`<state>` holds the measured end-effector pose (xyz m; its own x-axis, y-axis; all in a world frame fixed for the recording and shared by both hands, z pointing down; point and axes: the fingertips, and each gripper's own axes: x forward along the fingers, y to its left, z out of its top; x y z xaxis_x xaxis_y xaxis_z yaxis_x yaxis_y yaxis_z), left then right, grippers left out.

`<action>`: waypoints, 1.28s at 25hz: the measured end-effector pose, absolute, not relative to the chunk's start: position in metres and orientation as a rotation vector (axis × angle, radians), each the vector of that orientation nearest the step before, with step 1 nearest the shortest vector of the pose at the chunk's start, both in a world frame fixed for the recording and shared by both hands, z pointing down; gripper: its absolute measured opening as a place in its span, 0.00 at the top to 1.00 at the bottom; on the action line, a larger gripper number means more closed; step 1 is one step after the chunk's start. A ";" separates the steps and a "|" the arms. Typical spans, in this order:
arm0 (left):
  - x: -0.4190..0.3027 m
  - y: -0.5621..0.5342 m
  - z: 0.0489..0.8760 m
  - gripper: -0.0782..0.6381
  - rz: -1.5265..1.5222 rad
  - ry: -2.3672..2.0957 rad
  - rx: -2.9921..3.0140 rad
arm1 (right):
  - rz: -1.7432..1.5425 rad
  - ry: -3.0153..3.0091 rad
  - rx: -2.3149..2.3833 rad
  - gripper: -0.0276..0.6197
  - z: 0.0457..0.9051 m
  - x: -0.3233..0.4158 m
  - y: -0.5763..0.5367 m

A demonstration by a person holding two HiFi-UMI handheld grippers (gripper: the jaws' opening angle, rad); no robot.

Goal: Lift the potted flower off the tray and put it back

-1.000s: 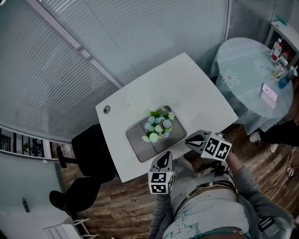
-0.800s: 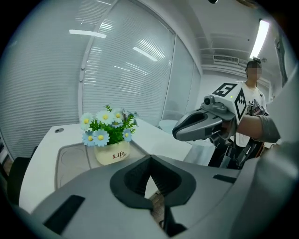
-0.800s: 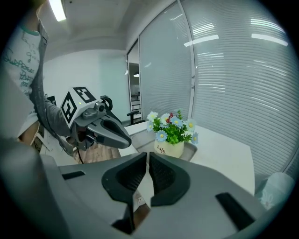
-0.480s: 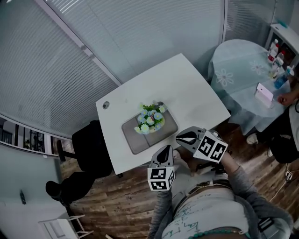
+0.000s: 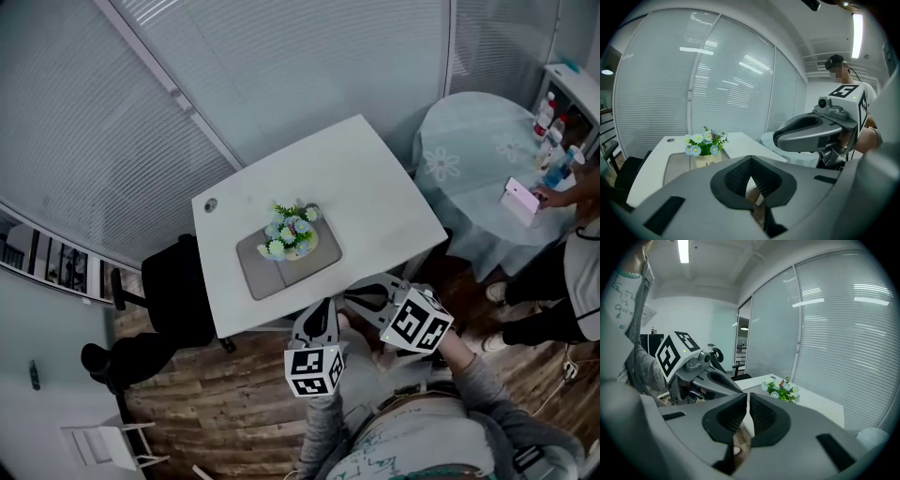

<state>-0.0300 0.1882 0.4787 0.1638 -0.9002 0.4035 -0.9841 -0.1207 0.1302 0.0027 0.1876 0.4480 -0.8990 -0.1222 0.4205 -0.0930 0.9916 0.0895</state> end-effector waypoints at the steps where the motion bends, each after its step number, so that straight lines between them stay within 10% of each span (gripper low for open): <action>1: -0.028 0.192 0.476 0.88 0.321 -1.804 2.081 | -0.093 -2.701 0.155 0.91 0.447 0.005 0.191; 32: -0.053 0.227 0.401 0.88 0.198 -1.859 2.254 | 0.011 -2.894 0.516 0.92 0.386 -0.023 0.220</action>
<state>-0.0535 0.2273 0.4008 0.1937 -0.9519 0.2373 -0.9806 -0.1802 0.0778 -0.0227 0.2201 0.3864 -0.9189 -0.3411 0.1984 -0.3426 0.9391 0.0278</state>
